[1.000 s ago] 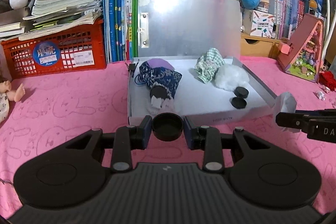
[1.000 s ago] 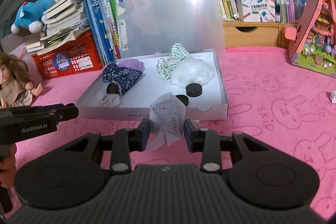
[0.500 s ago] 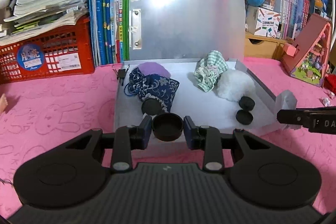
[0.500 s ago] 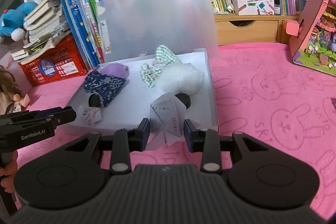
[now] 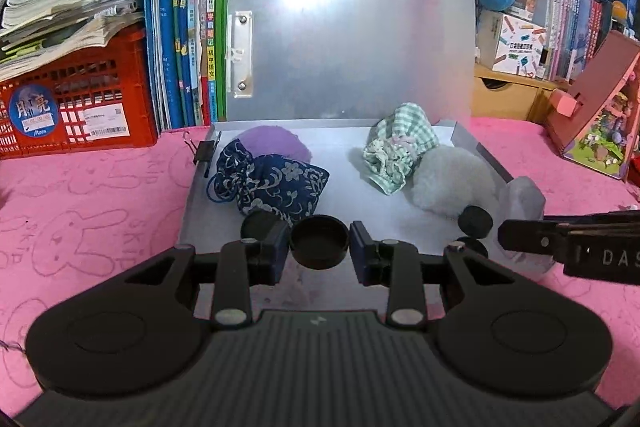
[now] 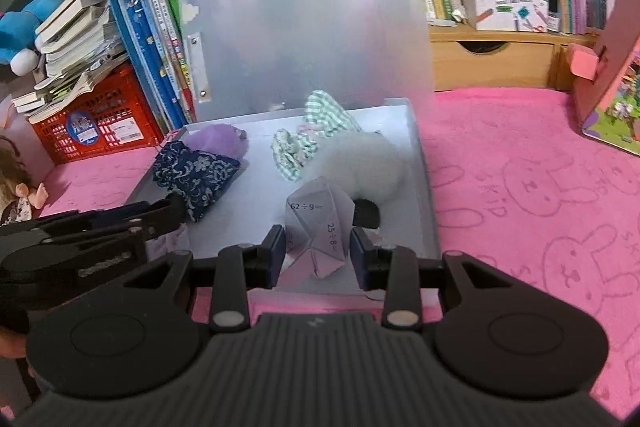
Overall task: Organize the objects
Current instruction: 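Carry the black lid and folded paper with both tools over the white box, then lower both tools into the box beside the white plush ball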
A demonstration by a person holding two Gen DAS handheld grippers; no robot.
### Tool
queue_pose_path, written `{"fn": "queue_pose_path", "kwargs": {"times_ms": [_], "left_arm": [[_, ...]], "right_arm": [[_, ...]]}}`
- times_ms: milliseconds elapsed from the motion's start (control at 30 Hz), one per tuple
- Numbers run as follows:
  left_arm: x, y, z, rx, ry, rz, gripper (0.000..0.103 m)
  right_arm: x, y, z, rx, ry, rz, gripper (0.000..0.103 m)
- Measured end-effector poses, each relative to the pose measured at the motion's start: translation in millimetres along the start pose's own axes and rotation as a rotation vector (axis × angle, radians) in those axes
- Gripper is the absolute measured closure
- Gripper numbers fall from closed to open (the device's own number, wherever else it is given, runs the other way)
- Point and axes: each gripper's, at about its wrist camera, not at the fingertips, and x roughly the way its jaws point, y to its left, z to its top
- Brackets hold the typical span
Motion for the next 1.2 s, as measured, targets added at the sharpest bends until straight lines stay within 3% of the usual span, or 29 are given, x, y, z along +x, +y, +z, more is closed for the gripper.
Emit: {"fn": "queue_pose_path", "kwargs": {"times_ms": [1200], "left_arm": [[60,1,14,0.043,0.083,0.035,0.065]], "right_arm": [[58,10,16,0.042,0.056,-0.01,0.063]]}}
